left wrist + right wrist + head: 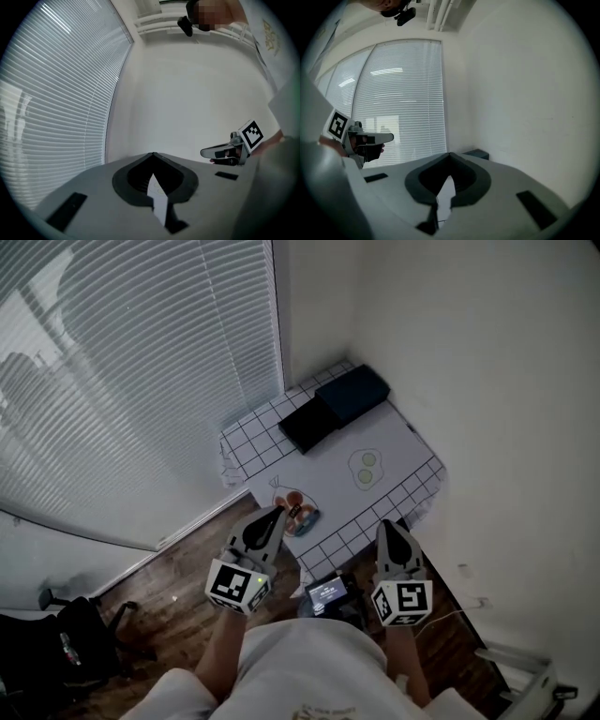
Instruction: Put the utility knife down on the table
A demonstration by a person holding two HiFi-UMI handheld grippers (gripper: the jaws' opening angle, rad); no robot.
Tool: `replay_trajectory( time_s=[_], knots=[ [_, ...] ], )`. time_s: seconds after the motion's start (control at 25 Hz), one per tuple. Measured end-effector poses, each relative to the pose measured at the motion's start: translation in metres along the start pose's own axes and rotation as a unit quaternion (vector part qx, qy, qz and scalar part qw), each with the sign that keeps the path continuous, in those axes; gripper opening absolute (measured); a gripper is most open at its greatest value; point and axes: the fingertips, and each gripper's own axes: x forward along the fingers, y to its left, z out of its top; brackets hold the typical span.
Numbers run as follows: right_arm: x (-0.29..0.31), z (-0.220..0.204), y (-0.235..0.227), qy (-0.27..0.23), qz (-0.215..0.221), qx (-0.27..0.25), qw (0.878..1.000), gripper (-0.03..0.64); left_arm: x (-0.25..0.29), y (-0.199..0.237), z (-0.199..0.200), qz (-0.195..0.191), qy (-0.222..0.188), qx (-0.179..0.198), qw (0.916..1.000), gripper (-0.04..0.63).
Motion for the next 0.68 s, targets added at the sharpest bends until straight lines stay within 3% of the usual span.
replay_trajectory(
  time_s=[0.68],
  knots=[
    [0.0042,-0.0032,-0.0062,0.007,0.008,-0.011,1.0,0.008,0.0089,0.009,-0.0005,0.01,-0.003,0.009,0.9999,0.008]
  ],
)
